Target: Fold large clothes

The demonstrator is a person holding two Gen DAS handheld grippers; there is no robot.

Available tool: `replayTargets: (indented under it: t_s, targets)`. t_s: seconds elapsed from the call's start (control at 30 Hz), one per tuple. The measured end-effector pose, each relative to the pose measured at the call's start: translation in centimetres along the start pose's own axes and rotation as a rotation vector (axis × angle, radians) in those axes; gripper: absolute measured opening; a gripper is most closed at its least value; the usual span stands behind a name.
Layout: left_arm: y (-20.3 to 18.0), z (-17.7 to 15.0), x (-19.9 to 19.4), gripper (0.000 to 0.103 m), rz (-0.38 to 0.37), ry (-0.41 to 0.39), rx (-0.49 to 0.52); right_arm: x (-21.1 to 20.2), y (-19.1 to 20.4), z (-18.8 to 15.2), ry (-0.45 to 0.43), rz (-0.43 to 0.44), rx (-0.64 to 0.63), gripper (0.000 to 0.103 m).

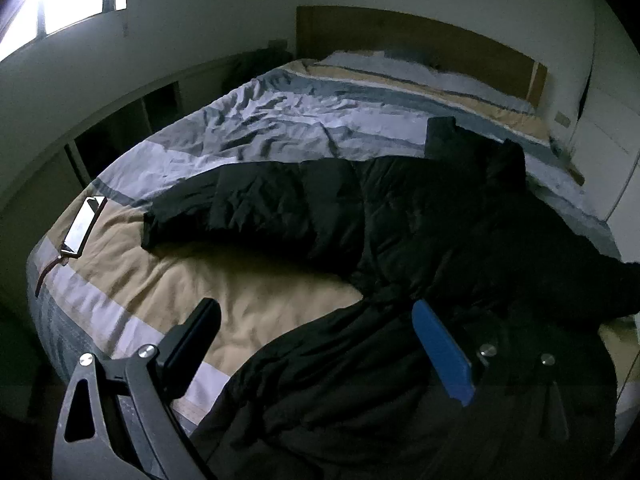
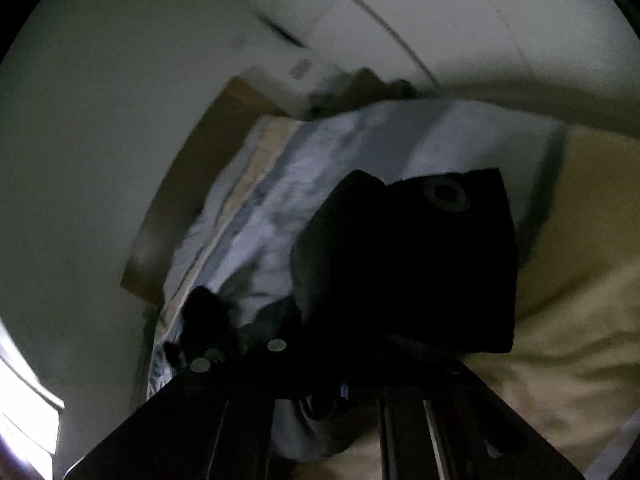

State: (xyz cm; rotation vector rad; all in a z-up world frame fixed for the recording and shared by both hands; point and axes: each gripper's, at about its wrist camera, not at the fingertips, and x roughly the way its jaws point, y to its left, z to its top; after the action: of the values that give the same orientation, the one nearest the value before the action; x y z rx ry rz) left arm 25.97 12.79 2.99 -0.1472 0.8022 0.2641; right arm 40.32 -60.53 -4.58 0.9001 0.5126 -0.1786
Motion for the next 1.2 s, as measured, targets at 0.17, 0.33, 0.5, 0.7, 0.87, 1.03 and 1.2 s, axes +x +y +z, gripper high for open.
replayTargets:
  t_s: [0.17, 0.33, 0.5, 0.7, 0.87, 1.03, 1.2]
  targets:
    - [0.8, 0.0, -1.3, 0.097, -0.028, -0.018, -0.024, -1.4, 7.5, -0.5, 0.021, 0.114, -0.160, 0.009]
    - [2.2, -0.1, -2.5, 0.097, -0.053, -0.032, -0.059, -1.5, 14.7, -3.8, 0.096, 0.220, -0.289, 0.009]
    - [4.0, -0.5, -3.9, 0.097, -0.059, -0.043, -0.082, -1.1, 20.7, -8.9, 0.190, 0.277, -0.435, 0.009]
    - [6.3, -1.7, -5.1, 0.097, -0.058, -0.039, -0.105, 0.6, 23.5, -15.7, 0.313, 0.261, -0.555, 0.010]
    - [8.0, -2.7, -5.6, 0.097, -0.051, -0.026, -0.125, 1.8, 23.2, -22.6, 0.440, 0.212, -0.650, 0.011]
    - [8.9, -3.1, -6.2, 0.097, -0.041, -0.029, -0.136, 2.3, 20.3, -27.4, 0.525, 0.134, -0.694, 0.014]
    - [8.6, -3.2, -6.9, 0.097, -0.047, -0.033, -0.125, 2.8, 18.7, -29.7, 0.571, 0.073, -0.714, 0.031]
